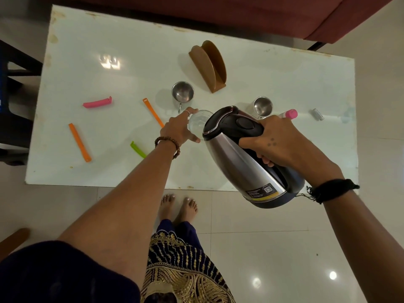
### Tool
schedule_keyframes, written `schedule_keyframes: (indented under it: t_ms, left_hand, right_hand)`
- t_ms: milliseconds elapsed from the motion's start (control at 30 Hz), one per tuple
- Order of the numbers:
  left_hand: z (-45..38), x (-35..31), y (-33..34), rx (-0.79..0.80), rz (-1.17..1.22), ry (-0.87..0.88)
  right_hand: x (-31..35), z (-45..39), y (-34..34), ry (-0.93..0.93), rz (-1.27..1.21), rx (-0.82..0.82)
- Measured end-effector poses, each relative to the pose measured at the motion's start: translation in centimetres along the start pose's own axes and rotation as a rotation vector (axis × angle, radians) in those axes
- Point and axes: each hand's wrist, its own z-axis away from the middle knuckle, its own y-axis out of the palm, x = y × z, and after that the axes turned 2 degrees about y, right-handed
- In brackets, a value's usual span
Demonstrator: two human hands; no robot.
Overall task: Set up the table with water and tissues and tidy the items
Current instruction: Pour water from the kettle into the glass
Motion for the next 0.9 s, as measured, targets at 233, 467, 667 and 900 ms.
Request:
schedule_keyframes:
  t_ms: [233, 467, 667, 900]
  left_hand:
    - [0.00, -0.08, 0.01, 0.011, -0.036, 0.007]
    - [0.08, 0.00, -0.04, 0.006, -0.045, 0.016]
    - [0.23, -0.01, -0.09, 0.005, -0.042, 0.017]
    - [0.20, -0.13, -0.02, 0.011, -0.066, 0.028]
  right_hand:
    - [-0.05, -0.05, 0.39, -0.010, -0.008, -0.006]
    - [-0.49, 0.03, 0.37, 0.014, -0.078, -0.010]
    - [-0.88, 0.31, 0.80, -0.003, -0.102, -0.043]
    - [-0.69, 0.27, 0.79, -0.003, -0.105, -0.031]
